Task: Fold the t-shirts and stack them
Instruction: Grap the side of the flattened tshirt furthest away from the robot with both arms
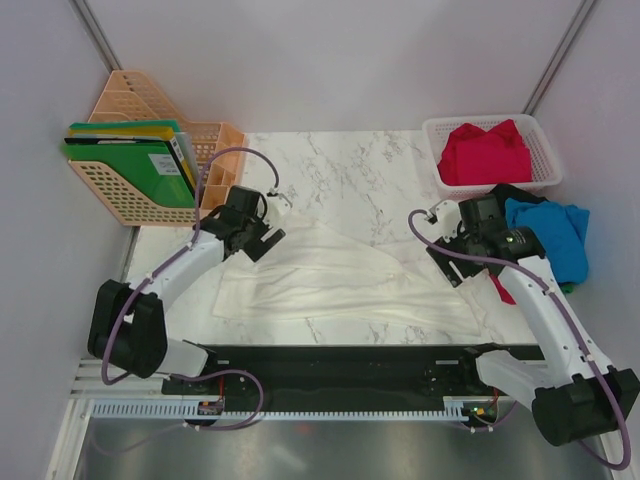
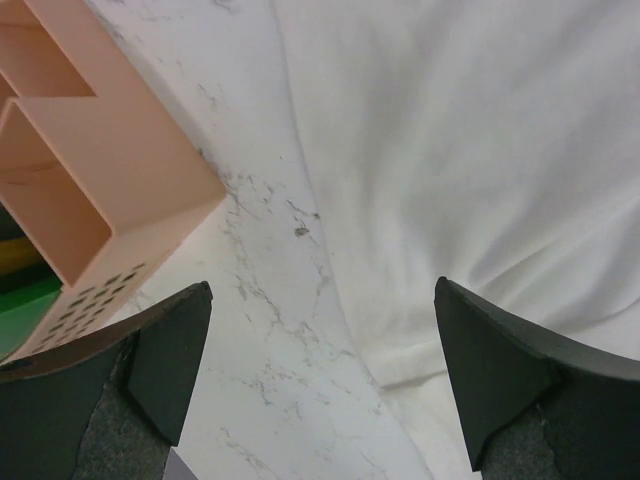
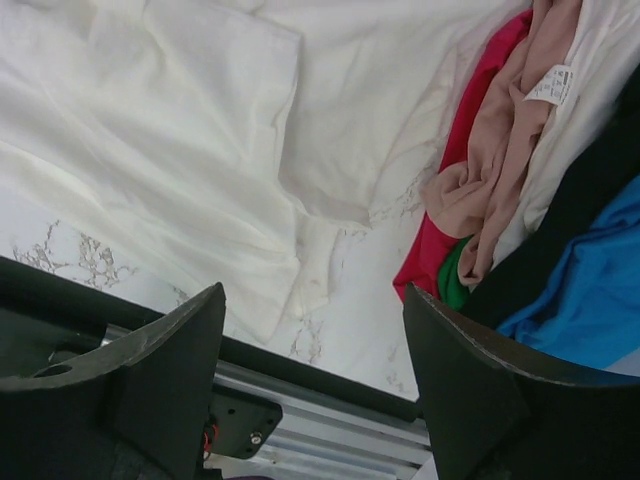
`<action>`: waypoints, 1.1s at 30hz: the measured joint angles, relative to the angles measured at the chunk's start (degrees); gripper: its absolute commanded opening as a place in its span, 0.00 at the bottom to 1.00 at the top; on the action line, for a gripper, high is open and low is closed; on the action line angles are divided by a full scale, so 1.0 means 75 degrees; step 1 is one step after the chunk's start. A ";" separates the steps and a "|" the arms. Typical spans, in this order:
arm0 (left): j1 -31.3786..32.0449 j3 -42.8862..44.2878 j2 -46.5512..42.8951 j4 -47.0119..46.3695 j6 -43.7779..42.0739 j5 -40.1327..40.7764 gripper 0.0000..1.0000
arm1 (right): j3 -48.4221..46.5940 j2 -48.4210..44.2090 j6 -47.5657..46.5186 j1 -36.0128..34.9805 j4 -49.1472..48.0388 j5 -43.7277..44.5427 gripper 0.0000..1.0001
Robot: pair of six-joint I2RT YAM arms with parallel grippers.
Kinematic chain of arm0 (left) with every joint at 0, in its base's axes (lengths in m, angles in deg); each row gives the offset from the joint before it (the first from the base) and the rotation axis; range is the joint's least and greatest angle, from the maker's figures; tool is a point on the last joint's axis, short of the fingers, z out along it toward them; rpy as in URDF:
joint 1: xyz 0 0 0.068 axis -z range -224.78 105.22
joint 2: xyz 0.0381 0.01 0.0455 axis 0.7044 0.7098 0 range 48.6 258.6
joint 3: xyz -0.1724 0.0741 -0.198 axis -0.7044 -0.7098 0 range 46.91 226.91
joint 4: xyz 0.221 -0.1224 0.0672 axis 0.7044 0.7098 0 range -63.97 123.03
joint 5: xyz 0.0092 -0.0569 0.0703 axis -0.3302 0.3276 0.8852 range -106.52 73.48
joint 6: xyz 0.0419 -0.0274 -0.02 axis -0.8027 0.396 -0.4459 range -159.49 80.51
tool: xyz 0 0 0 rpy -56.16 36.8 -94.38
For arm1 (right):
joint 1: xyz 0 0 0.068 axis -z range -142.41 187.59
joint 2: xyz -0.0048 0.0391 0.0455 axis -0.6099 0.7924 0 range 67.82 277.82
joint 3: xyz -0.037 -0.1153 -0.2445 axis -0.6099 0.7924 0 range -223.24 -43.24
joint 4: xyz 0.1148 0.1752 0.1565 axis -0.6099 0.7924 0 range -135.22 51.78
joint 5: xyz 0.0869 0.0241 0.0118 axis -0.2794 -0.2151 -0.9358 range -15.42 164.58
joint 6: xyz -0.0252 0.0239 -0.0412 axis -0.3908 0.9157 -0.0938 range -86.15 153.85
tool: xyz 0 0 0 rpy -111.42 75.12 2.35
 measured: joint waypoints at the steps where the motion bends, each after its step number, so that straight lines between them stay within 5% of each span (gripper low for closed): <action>1: 0.0000 0.0140 0.0023 0.0003 -0.0050 -0.0003 1.00 | 0.0017 0.0020 0.0047 0.0003 -0.0052 -0.0064 0.79; 8: 0.0000 0.1451 0.1174 0.0323 -0.0172 -0.0475 0.99 | -0.0026 0.0504 0.0189 0.0032 -0.0268 -0.0484 0.70; 21: 0.0064 0.1437 0.1716 0.1061 -0.0166 -0.1256 1.00 | -0.0699 0.3042 0.0020 0.0032 -0.1043 -0.1571 0.70; 26: -0.0023 0.0787 0.1084 0.0291 -0.0154 -0.1090 1.00 | -0.1276 0.4197 -0.0006 -0.0017 -0.1445 -0.1699 0.68; 33: -0.0367 -0.0542 -0.1122 -0.1460 -0.0408 -0.0207 1.00 | -0.1352 0.4232 0.0117 0.0012 -0.2159 -0.1005 0.71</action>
